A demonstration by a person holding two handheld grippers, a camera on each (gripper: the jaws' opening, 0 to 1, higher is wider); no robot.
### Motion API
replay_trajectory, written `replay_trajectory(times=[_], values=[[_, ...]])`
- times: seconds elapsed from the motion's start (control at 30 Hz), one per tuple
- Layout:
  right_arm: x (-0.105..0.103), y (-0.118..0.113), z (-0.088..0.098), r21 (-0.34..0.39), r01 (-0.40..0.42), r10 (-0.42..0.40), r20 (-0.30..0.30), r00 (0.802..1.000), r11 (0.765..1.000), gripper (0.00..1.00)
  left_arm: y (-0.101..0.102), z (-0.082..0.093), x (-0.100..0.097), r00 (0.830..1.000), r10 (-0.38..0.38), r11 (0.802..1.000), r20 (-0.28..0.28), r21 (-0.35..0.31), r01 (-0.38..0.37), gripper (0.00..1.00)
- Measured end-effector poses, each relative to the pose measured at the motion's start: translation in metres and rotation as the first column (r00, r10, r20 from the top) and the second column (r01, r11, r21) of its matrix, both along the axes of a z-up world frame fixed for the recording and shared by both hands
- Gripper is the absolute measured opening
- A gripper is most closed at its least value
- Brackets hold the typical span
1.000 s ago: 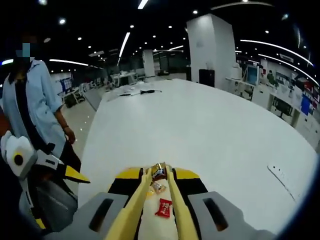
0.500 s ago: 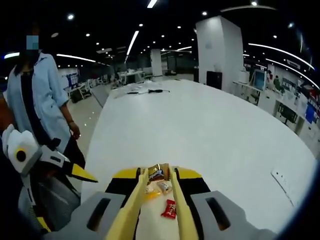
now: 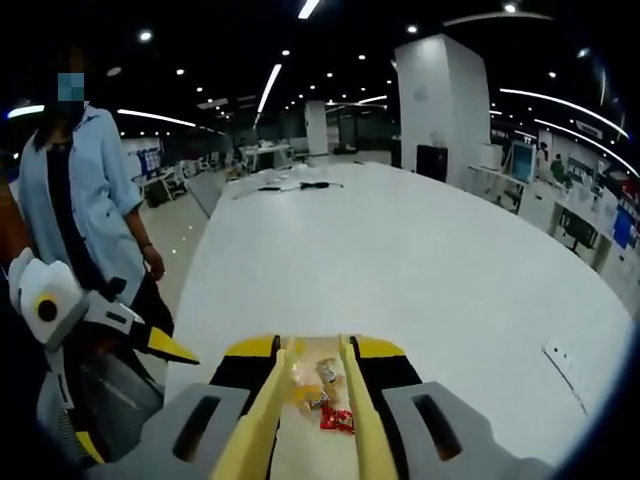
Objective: Place the target food into the container with the food tongs after gripping and lifting it, then release it inside without dropping or visibly crushing the food.
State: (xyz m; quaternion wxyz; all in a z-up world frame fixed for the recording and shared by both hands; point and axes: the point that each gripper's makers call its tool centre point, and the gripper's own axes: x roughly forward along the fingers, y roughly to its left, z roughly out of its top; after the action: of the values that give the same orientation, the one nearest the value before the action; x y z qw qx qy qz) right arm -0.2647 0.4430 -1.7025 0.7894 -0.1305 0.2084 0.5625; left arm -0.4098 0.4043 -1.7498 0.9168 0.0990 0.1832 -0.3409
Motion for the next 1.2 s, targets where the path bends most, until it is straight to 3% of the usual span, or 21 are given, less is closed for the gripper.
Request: replay_trajectory(times=[0.2,0.47,0.87,1.2], values=[[0.012,-0.019,0.012,0.012,0.029,-0.029,0.013,1.000,1.000,0.27,-0.001,0.001,0.000,1.000,-0.001,1.000,0.003,-0.006,0.001,0.99],[0.026,-0.061,0.026,-0.006,0.043,-0.042,0.051,0.998,0.999,0.27,-0.003,0.001,-0.002,1.000,-0.010,1.000,-0.012,-0.022,0.010,0.99],[0.050,-0.153,0.027,-0.049,0.151,-0.148,0.075,0.986,0.987,0.27,-0.004,0.001,-0.003,1.000,-0.012,1.000,-0.005,-0.012,0.012,0.99],[0.058,-0.187,0.012,-0.071,0.170,-0.164,0.085,0.983,0.983,0.27,-0.002,0.000,-0.002,1.000,-0.008,1.000,-0.005,-0.003,0.008,0.99]])
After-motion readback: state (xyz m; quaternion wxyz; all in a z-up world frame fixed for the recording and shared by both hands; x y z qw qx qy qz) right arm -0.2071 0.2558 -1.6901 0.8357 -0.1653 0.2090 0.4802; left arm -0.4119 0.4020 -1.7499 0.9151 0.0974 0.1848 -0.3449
